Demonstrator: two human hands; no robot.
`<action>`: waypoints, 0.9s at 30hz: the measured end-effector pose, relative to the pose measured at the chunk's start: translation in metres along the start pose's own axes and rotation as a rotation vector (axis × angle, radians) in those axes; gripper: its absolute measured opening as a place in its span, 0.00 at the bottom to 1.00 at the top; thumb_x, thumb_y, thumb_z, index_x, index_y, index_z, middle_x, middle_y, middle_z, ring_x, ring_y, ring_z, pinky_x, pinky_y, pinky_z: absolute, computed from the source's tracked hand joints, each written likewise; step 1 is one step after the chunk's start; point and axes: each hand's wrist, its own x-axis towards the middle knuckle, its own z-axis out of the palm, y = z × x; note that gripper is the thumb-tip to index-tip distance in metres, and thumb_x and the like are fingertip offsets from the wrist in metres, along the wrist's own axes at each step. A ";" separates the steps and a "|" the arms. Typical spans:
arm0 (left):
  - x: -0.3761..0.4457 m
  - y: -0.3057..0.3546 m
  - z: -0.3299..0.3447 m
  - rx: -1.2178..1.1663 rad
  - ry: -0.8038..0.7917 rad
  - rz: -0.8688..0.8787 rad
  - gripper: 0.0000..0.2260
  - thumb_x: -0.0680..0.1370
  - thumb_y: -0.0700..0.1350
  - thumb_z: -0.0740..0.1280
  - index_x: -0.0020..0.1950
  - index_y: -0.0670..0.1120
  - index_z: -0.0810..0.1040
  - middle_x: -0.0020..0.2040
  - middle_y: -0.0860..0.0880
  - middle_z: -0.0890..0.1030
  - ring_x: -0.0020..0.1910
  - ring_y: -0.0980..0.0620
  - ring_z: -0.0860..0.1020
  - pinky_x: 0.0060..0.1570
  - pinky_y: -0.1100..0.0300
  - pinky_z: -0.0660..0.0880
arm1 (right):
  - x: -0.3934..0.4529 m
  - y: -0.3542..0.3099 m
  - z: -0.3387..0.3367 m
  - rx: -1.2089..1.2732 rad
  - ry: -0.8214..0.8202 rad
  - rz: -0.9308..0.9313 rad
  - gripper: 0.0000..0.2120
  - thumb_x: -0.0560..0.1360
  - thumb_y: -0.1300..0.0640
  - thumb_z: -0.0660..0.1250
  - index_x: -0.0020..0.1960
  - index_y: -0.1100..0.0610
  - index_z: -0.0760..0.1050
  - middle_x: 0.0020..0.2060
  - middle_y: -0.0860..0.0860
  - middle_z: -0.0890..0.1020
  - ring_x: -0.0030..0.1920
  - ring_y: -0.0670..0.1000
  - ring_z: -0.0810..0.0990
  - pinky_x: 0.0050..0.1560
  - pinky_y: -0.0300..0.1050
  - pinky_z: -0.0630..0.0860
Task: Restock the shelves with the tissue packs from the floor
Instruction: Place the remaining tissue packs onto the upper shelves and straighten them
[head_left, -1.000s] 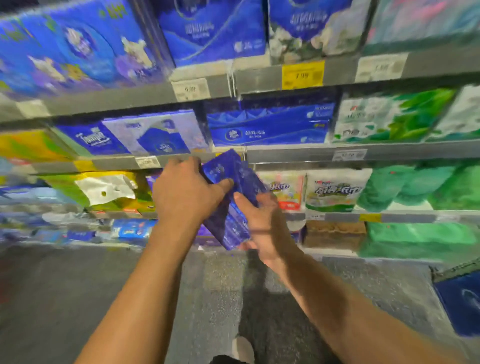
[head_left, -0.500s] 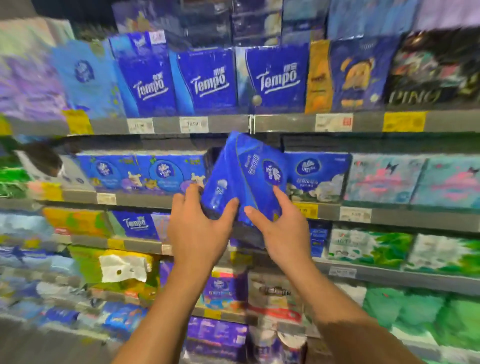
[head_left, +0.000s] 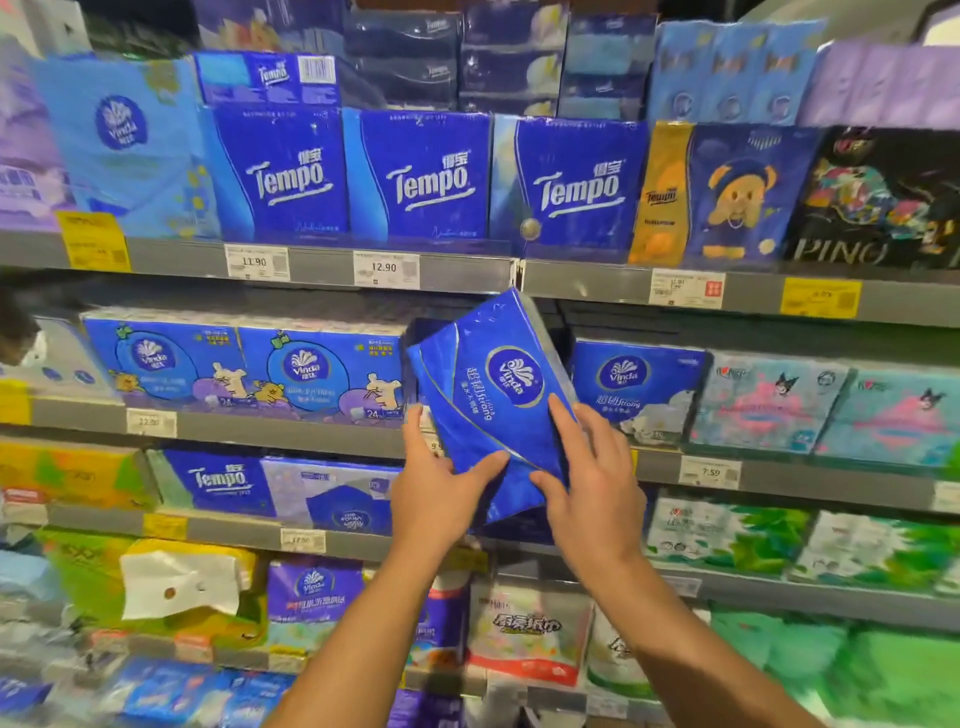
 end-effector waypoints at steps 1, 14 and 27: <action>0.007 0.003 -0.003 -0.027 0.011 0.030 0.46 0.63 0.59 0.79 0.74 0.64 0.54 0.44 0.61 0.81 0.41 0.62 0.81 0.43 0.63 0.76 | -0.001 0.003 0.005 -0.017 0.024 -0.017 0.41 0.61 0.60 0.82 0.71 0.52 0.71 0.65 0.54 0.75 0.63 0.56 0.70 0.48 0.52 0.80; 0.101 0.002 -0.017 0.184 0.009 0.325 0.41 0.60 0.57 0.82 0.70 0.50 0.72 0.60 0.48 0.72 0.55 0.51 0.74 0.57 0.63 0.70 | 0.031 0.034 0.018 -0.063 0.080 -0.398 0.23 0.71 0.72 0.68 0.64 0.61 0.78 0.63 0.57 0.78 0.56 0.64 0.75 0.59 0.59 0.72; 0.112 -0.020 -0.006 0.027 0.279 0.341 0.34 0.69 0.43 0.78 0.71 0.49 0.68 0.55 0.50 0.67 0.43 0.57 0.75 0.51 0.57 0.78 | 0.111 0.035 0.059 -0.055 0.063 -0.468 0.18 0.75 0.66 0.62 0.64 0.62 0.77 0.63 0.58 0.78 0.64 0.60 0.76 0.70 0.63 0.64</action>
